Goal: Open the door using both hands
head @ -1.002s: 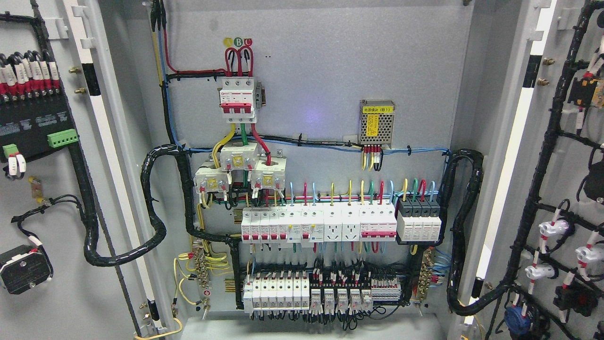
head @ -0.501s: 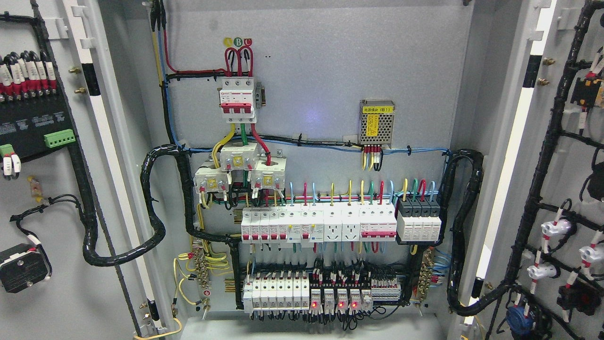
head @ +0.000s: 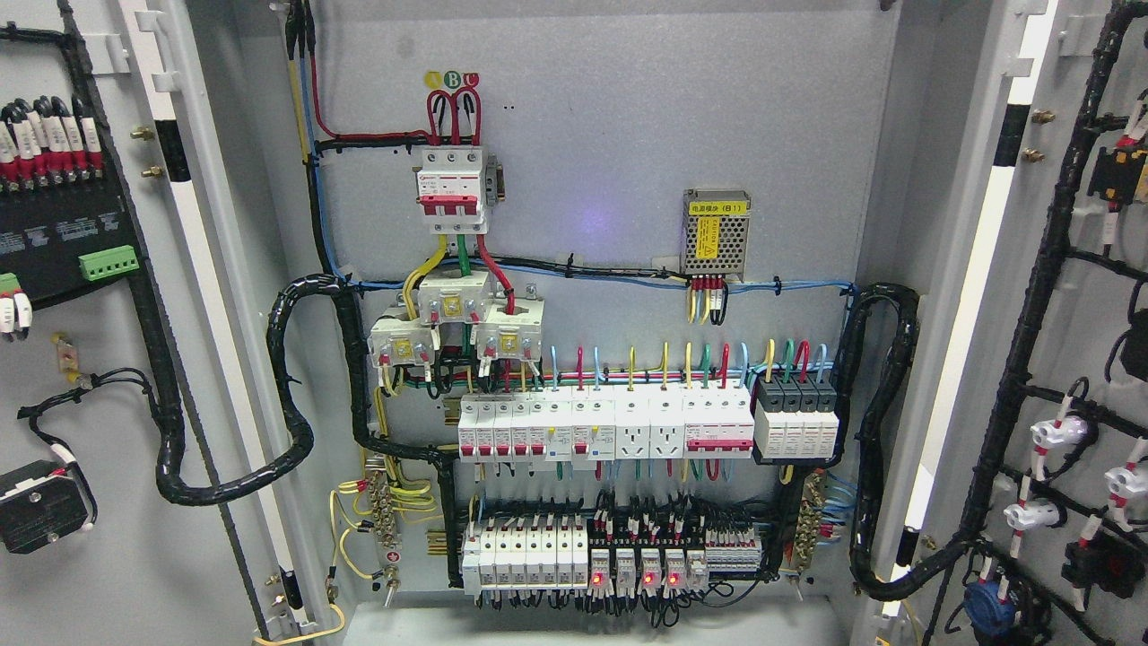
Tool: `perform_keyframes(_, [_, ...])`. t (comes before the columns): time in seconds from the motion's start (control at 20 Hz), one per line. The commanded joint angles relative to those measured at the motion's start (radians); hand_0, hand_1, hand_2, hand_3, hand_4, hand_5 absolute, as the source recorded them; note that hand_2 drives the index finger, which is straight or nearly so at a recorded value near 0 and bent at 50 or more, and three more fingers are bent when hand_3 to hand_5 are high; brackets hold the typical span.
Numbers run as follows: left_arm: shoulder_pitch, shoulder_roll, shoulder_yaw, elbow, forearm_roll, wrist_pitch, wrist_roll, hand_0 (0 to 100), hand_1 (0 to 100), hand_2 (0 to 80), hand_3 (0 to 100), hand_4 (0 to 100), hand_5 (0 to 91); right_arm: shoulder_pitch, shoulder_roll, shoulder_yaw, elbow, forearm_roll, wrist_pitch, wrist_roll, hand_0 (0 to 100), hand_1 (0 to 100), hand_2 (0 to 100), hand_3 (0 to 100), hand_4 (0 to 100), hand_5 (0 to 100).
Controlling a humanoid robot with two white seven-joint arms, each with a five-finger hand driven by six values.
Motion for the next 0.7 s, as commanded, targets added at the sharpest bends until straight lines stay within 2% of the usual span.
perform_keyframes(0.0, [0.001,0.008,0.017,0.004,0.009,-0.001,0.001,0,0,0.0,0,0,0.0,0.004,0.004,-0.014,0.002,-0.002,0.0,0.0,19,0,0,0,0,0])
perform_keyframes(0.35, [0.007,0.008,0.002,-0.011,0.009,-0.003,0.001,0,0,0.0,0,0,0.0,0.004,0.004,-0.01,0.003,-0.093,0.0,0.002,19,0,0,0,0,0])
perform_keyframes(0.65, [0.016,0.009,-0.006,-0.071,0.014,-0.001,0.001,0,0,0.0,0,0,0.0,0.006,0.0,-0.003,0.008,-0.094,0.0,0.002,19,0,0,0,0,0])
